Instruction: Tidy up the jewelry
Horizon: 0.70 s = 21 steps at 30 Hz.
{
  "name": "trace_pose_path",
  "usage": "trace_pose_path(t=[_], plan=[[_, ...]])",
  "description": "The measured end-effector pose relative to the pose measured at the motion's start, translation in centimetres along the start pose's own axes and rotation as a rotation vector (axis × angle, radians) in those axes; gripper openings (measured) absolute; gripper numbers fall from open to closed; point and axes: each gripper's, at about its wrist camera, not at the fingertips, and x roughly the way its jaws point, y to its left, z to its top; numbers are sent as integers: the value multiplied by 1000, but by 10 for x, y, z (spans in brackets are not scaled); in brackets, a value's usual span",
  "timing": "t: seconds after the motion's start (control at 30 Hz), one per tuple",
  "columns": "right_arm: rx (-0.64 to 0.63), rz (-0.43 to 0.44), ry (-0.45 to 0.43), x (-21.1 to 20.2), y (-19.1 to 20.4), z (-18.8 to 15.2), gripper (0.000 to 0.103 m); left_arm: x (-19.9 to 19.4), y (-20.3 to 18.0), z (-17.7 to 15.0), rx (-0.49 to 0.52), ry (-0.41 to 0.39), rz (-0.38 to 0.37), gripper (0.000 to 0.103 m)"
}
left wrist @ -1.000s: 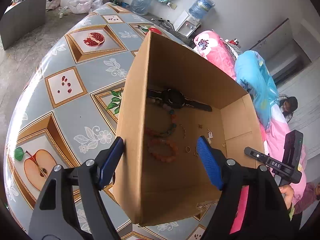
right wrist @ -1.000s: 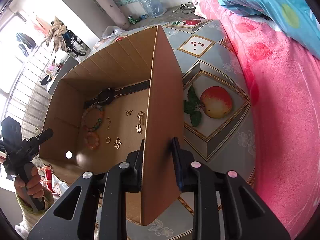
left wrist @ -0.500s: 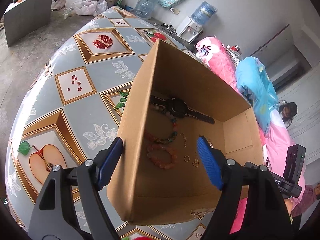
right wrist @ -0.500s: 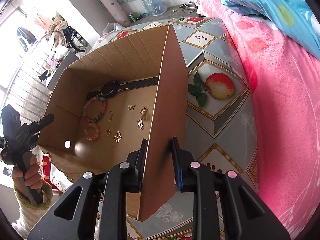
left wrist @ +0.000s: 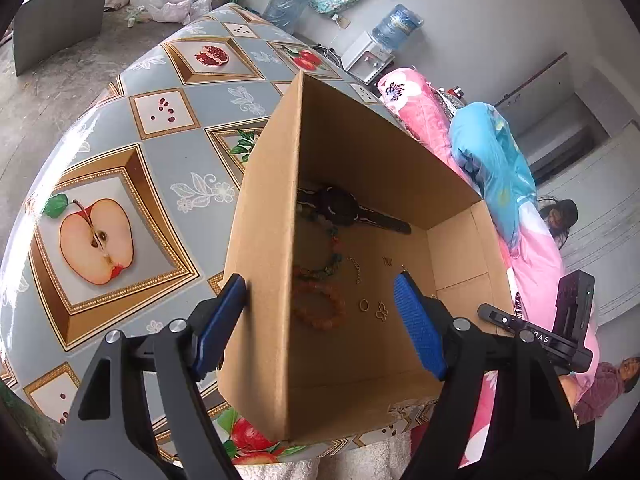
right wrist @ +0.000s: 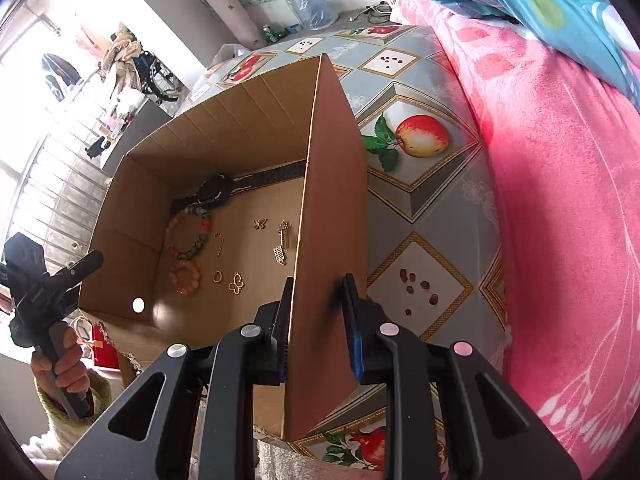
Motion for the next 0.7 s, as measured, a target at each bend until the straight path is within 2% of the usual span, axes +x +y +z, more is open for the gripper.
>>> trace_pose_path(t=[0.27, 0.33, 0.4, 0.47, 0.5, 0.57, 0.7], plan=[[32, 18, -51, -13, -6, -16, 22, -4, -1, -11, 18, -17, -1, 72], [30, 12, -76, -16, -4, -20, 23, -9, -1, -11, 24, -45, -7, 72], [22, -7, -119, -24, -1, -24, 23, -21, -5, -13, 53, -111, 35, 72], [10, -54, -193, -37, 2, -31, 34, -39, -11, -18, 99, -202, 79, 72], [4, -64, -236, -45, 4, -37, 45, -48, -16, -21, 124, -243, 96, 72], [0, -74, -320, -62, 8, -52, 51, -64, -24, -30, 174, -305, 116, 75], [-33, -80, -467, -90, 24, -88, 69, -82, -41, -45, 232, -328, 108, 84]])
